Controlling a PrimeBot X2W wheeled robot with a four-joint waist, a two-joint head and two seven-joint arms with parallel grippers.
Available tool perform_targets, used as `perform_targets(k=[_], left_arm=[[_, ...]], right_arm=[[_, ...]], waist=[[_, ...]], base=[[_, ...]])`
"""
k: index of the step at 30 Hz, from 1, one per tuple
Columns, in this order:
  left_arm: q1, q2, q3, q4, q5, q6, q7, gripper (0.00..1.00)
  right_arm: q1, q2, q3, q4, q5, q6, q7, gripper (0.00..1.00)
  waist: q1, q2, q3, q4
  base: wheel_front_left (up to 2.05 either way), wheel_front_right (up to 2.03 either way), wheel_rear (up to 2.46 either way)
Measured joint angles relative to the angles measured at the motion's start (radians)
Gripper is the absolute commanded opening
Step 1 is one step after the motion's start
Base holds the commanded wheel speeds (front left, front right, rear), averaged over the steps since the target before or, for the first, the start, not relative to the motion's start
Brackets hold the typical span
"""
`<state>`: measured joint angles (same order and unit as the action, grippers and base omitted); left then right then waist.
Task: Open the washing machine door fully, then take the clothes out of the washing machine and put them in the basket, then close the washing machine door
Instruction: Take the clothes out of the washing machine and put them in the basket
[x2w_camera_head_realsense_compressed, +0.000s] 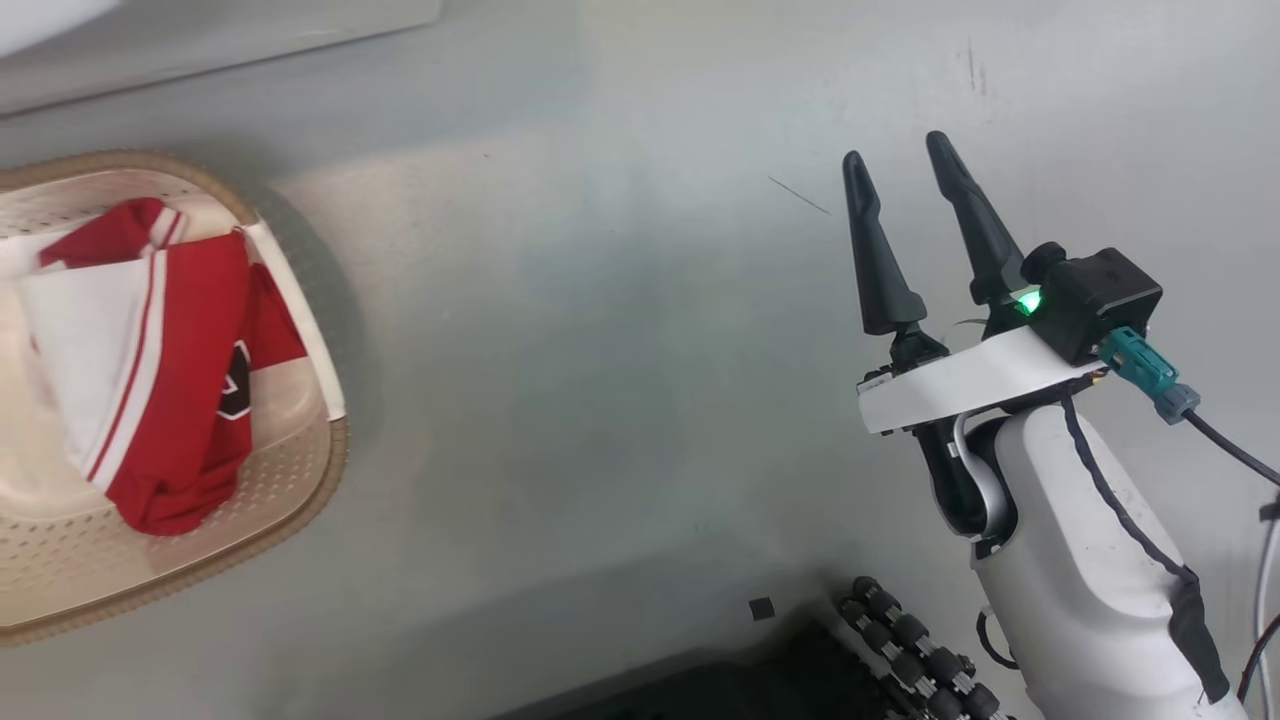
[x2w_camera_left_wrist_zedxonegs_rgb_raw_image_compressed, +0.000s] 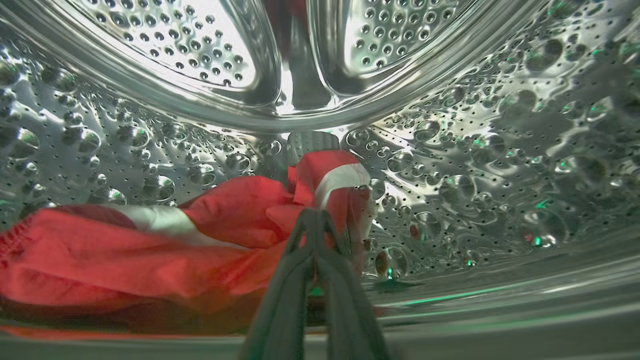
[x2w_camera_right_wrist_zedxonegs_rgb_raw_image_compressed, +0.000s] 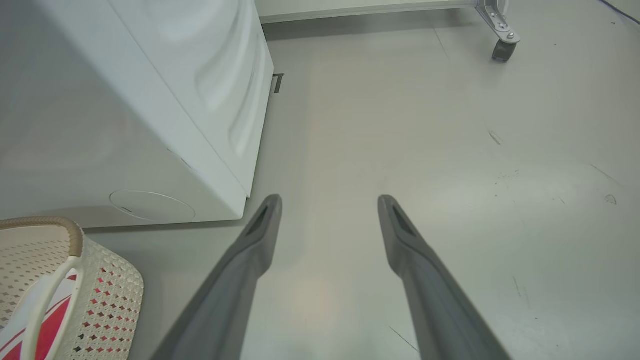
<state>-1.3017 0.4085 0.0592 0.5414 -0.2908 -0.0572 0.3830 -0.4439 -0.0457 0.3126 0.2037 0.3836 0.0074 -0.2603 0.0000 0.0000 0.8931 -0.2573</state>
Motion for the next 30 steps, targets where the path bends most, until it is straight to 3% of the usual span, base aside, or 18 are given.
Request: perform_targets(k=[14, 30], left_arm=[[0.161, -0.105, -0.025, 0.029, -0.044, -0.034, -0.193, 0.00], [0.372, -0.170, -0.031, 0.048, -0.102, -0.055, -0.335, 0.00]], right_arm=[[0.002, -0.014, -0.073, 0.036, -0.058, 0.009, 0.000, 1.00], [0.049, -0.021, -0.125, 0.084, -0.080, 0.026, 0.000, 1.00]], waist=[[0.0000, 0.0000, -0.116, 0.091], [0.0000, 0.0000, -0.282, 0.185]], base=[[0.00, 0.00, 0.00], [0.00, 0.00, 0.00]])
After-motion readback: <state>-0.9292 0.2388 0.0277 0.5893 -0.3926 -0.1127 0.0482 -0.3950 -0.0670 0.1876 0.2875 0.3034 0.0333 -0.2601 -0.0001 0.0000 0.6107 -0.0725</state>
